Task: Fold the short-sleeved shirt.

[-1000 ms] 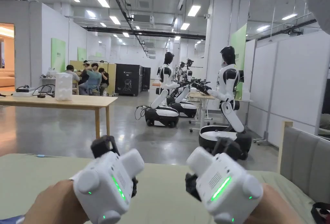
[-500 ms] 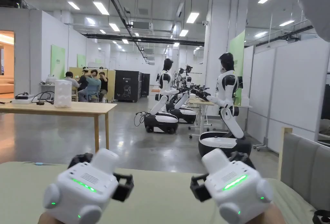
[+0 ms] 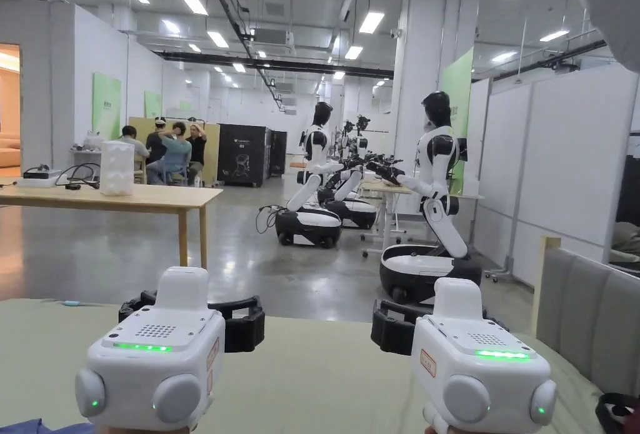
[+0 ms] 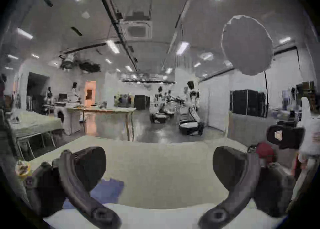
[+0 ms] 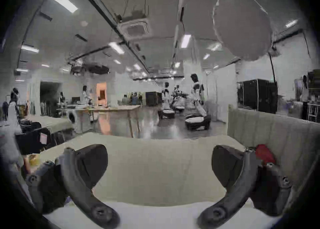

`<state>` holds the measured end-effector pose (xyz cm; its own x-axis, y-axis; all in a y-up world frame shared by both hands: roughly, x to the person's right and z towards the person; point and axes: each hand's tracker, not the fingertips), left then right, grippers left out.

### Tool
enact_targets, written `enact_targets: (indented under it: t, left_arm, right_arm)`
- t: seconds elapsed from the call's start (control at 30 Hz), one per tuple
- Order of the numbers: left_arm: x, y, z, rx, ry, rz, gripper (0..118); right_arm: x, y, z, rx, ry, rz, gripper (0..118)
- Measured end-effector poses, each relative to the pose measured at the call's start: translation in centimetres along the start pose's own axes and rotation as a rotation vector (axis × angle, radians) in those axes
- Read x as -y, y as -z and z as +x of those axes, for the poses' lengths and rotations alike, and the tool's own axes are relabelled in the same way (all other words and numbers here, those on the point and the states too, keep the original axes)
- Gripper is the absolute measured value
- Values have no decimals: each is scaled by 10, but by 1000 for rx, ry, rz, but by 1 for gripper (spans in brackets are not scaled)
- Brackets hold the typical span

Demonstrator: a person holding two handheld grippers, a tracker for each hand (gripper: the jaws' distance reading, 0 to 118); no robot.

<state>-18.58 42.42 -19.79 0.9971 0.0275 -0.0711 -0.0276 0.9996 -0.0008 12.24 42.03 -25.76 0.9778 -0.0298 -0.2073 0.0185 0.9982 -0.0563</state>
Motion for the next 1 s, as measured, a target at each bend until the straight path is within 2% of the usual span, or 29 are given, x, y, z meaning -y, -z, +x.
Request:
enact_targets:
  t: [0.03,0.27,0.3,0.33,0.37,0.47,0.5,0.53,0.6,0.8,0.9,1.0]
  left_arm:
    - [1,-1,2,0,6,4,118]
    - [2,-3,7,5,-7,10,118]
    - [2,-3,9,1,-1,14,118]
    - [2,-2,9,-4,6,15,117]
    - [2,-3,8,-2,9,12,105]
    - [4,-5,6,31,-3,17,75]
    - [5,-4,9,-2,15,3,28]
    - [7,-5,12,-46,68,6,0]
    - [5,-3,10,12,24,5,0]
    - [2,-2,2,-24,-22,-6,0]
    - [4,-14,-24,-57,-25,-9,0]
    - [5,-34,-63,-154,-6,-10,0]
  right_arm:
    - [-3,-19,-4,16,5,6,118]
    - [-2,-17,-1,36,-4,-13,117]
    - [-1,-14,2,31,-5,-11,111]
    - [0,-16,3,17,-9,1,99]
    - [0,-17,2,12,-14,5,67]
    - [1,-18,-3,82,-81,0,36]
    - [2,-19,-3,97,-80,9,11]
    - [4,-22,0,79,-57,25,7]
    - [3,-24,4,58,-32,21,7]
    - [1,-30,0,54,-43,14,7]
    - [0,-30,-19,1,-46,13,7]
    - [1,-24,-59,-75,-65,10,7]
